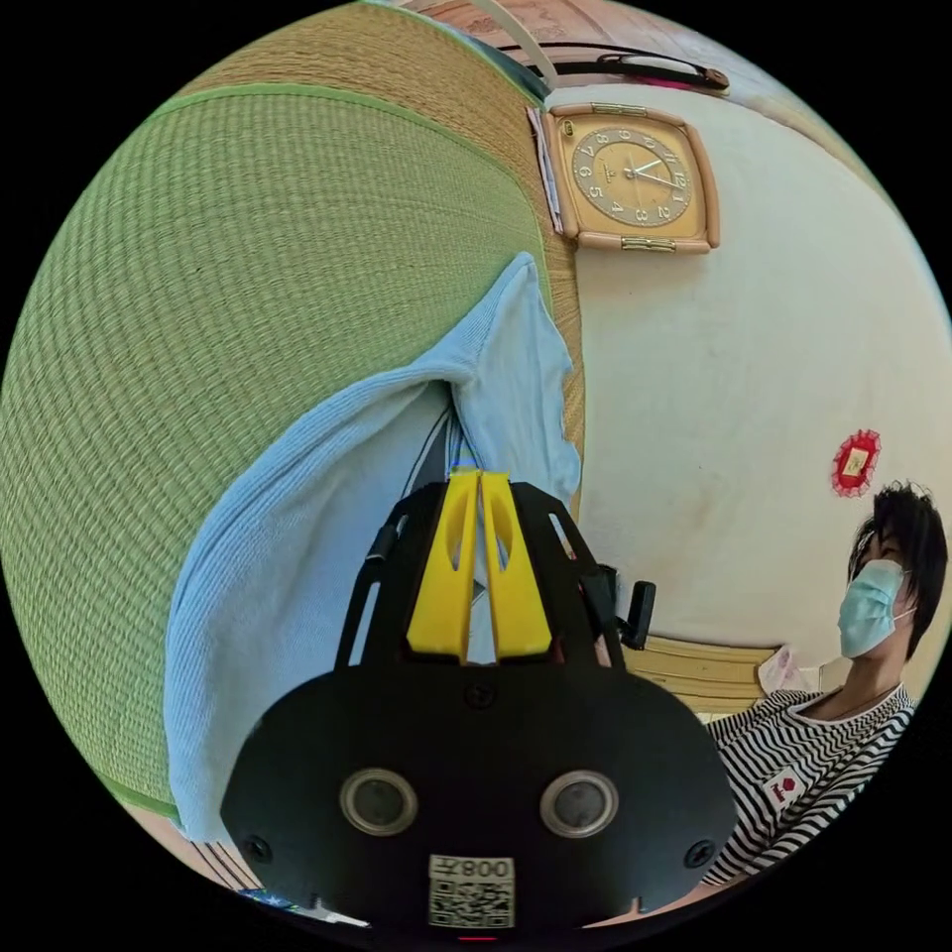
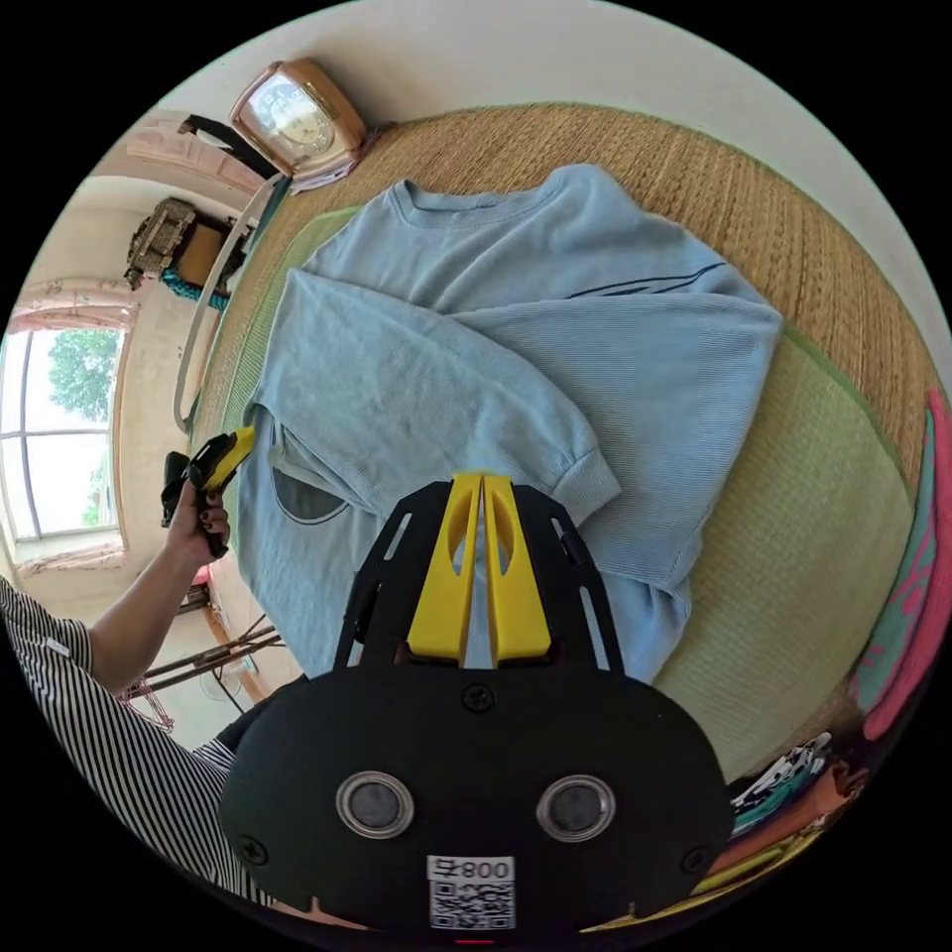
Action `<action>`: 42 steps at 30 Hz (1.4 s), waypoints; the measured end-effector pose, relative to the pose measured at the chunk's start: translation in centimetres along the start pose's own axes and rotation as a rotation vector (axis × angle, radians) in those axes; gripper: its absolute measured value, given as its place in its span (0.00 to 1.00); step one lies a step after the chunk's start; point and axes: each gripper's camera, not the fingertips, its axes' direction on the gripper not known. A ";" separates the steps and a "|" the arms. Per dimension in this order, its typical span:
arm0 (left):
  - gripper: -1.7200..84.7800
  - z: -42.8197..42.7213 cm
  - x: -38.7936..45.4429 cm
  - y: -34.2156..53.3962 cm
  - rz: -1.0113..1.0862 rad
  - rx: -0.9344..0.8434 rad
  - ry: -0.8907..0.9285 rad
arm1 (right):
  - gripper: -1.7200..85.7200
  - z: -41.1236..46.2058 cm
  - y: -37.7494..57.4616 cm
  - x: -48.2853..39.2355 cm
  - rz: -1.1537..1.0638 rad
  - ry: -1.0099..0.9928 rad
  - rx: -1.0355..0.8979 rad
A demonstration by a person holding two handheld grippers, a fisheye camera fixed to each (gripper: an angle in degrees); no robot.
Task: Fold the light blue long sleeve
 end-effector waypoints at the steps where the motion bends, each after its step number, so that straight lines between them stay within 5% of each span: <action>1: 0.02 0.6 1.2 0.2 0.024 -0.018 0.007 | 0.02 -0.6 0.1 0.4 0.008 0.018 0.019; 13: 0.12 22.8 21.5 -3.6 0.584 -0.444 -0.014 | 0.03 -6.8 -2.3 7.9 0.006 0.232 0.130; 22: 0.12 35.8 32.3 -6.7 0.834 -0.505 -0.280 | 0.04 -7.9 0.8 10.2 -0.086 0.281 0.172; 29: 0.07 39.2 34.6 -4.7 0.882 -0.542 -0.361 | 0.03 -8.1 4.1 12.7 -0.113 0.214 0.180; 34: 0.03 37.5 37.4 -2.9 0.942 -0.377 -0.323 | 0.03 -9.6 7.3 14.4 -0.089 0.216 0.179; 42: 0.02 38.9 37.6 2.1 1.034 -0.479 -0.303 | 0.02 -10.0 11.0 17.4 -0.034 0.133 0.195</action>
